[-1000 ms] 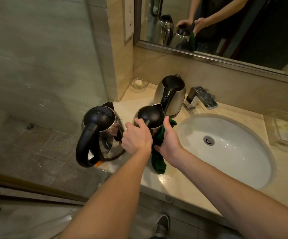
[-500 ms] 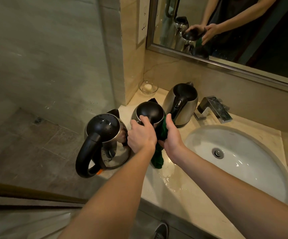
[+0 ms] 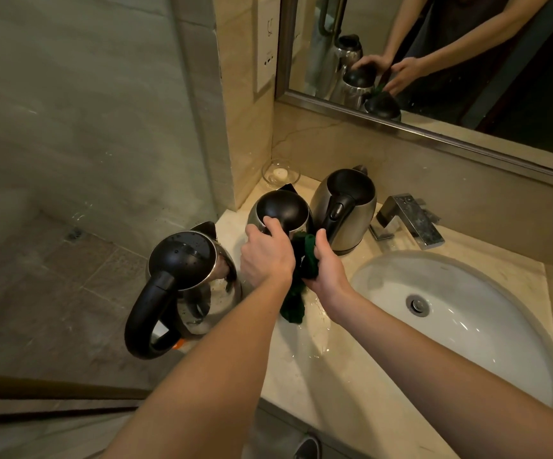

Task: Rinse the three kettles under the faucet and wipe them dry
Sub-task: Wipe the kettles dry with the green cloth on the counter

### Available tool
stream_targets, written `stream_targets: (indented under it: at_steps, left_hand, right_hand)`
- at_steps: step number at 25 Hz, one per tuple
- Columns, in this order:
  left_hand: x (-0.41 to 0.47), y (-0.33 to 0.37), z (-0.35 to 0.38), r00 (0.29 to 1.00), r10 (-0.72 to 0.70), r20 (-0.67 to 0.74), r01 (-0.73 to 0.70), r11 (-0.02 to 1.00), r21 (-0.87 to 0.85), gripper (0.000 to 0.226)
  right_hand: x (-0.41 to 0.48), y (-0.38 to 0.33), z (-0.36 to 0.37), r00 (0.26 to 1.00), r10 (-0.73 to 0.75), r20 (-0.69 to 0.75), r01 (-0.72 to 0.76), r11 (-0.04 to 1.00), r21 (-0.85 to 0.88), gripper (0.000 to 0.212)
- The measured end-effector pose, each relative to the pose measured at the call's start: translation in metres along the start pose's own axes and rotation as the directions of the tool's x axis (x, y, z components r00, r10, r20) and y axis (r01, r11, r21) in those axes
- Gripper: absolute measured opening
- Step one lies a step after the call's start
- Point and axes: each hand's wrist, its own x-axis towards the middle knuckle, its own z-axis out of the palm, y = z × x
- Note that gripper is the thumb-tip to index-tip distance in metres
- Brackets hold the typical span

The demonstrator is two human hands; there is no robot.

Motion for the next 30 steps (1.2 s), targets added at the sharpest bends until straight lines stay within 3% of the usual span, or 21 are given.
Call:
stream_targets:
  at_steps: [4,8,13,17,23,26,30]
  left_hand:
    - [-0.005,0.0,-0.006,0.998,0.052,0.046,-0.054,0.998,0.042,0.051]
    - [-0.012,-0.002,-0.024,0.965,0.216,0.147,-0.246,0.943,0.226,0.053]
    - [-0.024,-0.008,-0.054,0.869,0.413,0.274,-0.493,0.774,0.397,0.057]
    - [-0.029,-0.007,-0.084,0.742,0.586,0.326,-0.664,0.578,0.474,0.056]
    - [-0.018,-0.024,-0.141,0.616,0.722,0.314,-0.725,0.364,0.585,0.046]
    - [-0.011,-0.039,-0.161,0.641,0.727,0.247,-0.683,0.393,0.616,0.042]
    - [-0.005,-0.065,-0.182,0.768,0.629,0.123,-0.572,0.586,0.574,0.043]
  right_hand:
    - [-0.011,0.0,0.0,1.0,-0.029,-0.001,0.029,0.995,-0.099,0.058]
    - [-0.021,0.002,-0.003,0.998,-0.065,-0.015,0.059,0.967,-0.247,0.064]
    - [-0.039,0.011,0.001,0.992,-0.125,-0.028,0.098,0.879,-0.468,0.064]
    - [-0.059,0.022,0.013,0.987,-0.156,-0.046,0.102,0.812,-0.575,0.063]
    - [-0.086,0.031,0.022,0.982,-0.098,-0.163,-0.006,0.841,-0.542,0.069]
    - [-0.097,0.035,0.024,0.975,-0.071,-0.209,-0.046,0.86,-0.508,0.071]
    - [-0.113,0.042,0.034,0.969,-0.012,-0.249,-0.095,0.906,-0.413,0.077]
